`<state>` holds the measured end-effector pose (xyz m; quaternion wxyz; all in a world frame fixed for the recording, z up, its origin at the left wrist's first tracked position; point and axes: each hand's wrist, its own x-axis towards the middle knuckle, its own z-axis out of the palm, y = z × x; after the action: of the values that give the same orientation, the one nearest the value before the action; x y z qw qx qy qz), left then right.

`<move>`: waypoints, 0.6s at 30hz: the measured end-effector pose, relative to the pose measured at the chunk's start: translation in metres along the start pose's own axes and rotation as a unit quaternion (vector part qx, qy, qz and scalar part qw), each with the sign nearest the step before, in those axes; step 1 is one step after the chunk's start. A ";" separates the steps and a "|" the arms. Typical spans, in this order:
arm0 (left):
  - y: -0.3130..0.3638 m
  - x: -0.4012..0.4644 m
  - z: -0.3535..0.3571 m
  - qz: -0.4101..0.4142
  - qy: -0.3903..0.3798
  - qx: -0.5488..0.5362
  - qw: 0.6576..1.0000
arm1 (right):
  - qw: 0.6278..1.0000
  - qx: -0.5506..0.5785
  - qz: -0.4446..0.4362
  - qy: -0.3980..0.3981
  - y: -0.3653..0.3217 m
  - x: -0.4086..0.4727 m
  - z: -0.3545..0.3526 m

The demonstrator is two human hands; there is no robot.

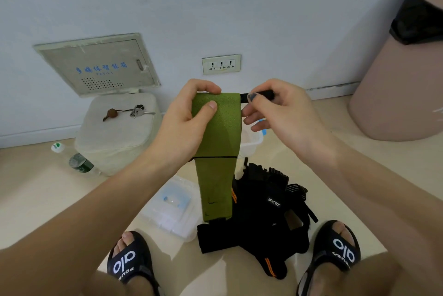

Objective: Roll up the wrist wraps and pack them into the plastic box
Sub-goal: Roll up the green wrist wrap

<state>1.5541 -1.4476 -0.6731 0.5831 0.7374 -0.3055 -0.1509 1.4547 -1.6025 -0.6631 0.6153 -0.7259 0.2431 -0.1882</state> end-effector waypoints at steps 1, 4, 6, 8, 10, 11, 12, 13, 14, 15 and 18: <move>0.001 0.000 0.000 0.003 -0.002 0.007 1.000 | 1.000 -0.009 -0.009 0.009 0.000 0.000 0.000; 0.004 -0.002 0.001 0.014 -0.005 0.023 1.000 | 0.999 -0.016 -0.031 0.028 0.001 -0.001 0.003; 0.006 -0.003 0.002 0.025 -0.008 0.029 0.999 | 0.999 -0.001 -0.035 0.030 0.002 -0.003 0.008; 0.006 -0.004 0.003 0.032 -0.007 0.038 0.999 | 0.999 0.009 -0.042 0.020 0.003 -0.007 0.013; 0.007 -0.005 0.003 0.030 -0.005 0.038 0.999 | 0.998 0.006 -0.059 0.015 0.005 -0.010 0.018; 0.007 -0.005 0.003 0.029 -0.004 0.035 0.999 | 0.997 0.001 -0.069 0.017 0.006 -0.010 0.020; 0.007 -0.005 0.003 0.029 -0.005 0.032 0.999 | 0.997 -0.004 -0.080 0.023 0.007 -0.010 0.021; 0.007 -0.006 0.003 0.031 -0.004 0.031 0.999 | 0.995 -0.011 -0.090 0.030 0.008 -0.010 0.022; 0.007 -0.006 0.002 0.034 -0.003 0.032 0.999 | 0.994 -0.018 -0.100 0.038 0.009 -0.011 0.023; 0.007 -0.006 0.002 0.037 -0.002 0.034 0.999 | 0.993 -0.025 -0.108 0.046 0.009 -0.011 0.024; 0.007 -0.007 0.002 0.041 0.000 0.039 0.998 | 0.988 -0.062 -0.127 0.068 0.011 -0.013 0.027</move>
<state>1.5451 -1.4456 -0.6678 0.5594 0.7465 -0.3415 -0.1148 1.4586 -1.5746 -0.6783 0.5227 -0.7730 0.2011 -0.2980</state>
